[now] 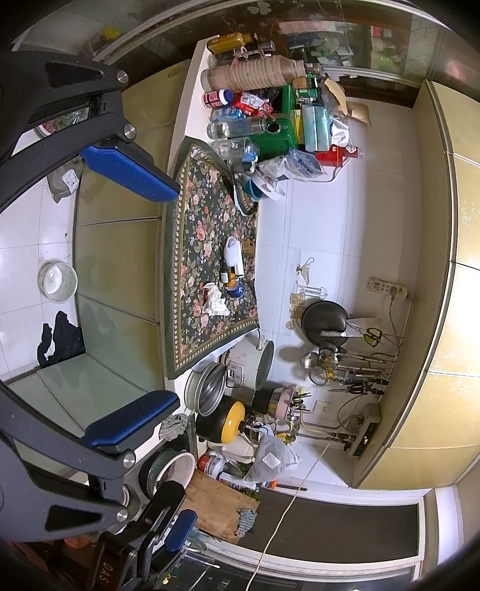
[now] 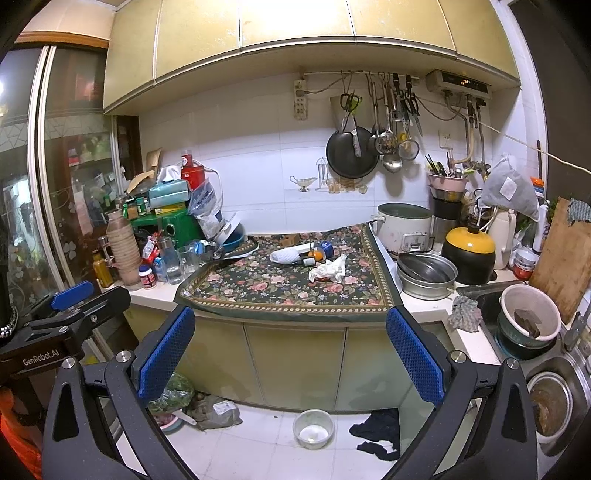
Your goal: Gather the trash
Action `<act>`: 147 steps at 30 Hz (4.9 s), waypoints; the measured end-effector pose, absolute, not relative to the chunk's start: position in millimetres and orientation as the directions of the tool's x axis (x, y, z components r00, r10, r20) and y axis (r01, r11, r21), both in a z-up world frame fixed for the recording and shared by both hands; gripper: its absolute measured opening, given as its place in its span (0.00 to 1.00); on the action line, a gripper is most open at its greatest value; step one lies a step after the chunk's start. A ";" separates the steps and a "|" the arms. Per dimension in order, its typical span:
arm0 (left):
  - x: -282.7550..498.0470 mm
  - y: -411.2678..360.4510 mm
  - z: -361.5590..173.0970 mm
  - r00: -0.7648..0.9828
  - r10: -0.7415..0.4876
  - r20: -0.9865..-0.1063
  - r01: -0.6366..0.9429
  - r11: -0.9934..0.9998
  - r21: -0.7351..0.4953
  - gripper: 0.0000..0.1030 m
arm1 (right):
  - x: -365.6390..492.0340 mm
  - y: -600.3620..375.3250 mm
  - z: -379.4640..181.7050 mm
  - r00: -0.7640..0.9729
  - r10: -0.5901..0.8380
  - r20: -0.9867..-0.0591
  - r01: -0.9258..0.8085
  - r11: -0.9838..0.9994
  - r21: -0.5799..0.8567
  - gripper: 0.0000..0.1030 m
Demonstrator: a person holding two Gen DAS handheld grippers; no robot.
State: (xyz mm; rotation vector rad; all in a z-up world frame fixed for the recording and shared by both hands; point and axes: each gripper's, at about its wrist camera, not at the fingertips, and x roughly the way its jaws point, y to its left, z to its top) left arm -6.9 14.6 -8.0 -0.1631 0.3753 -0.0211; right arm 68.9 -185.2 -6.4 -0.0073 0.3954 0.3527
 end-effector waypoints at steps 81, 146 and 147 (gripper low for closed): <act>658.7 44.5 -238.7 0.486 -0.123 -0.865 0.015 0.991 -0.132 0.86 | 600.8 -171.7 -162.0 0.583 0.170 -0.794 -0.143 0.984 0.105 0.89; 428.6 15.7 -165.6 0.697 -0.113 -0.708 -0.031 0.982 -0.187 0.22 | 433.3 -176.4 -128.4 0.569 0.396 -0.721 -0.381 0.904 0.195 0.06; 420.5 11.3 -168.7 0.693 -0.110 -0.713 -0.047 0.979 -0.196 0.22 | 427.4 -180.3 -130.9 0.560 0.401 -0.725 -0.392 0.899 0.195 0.06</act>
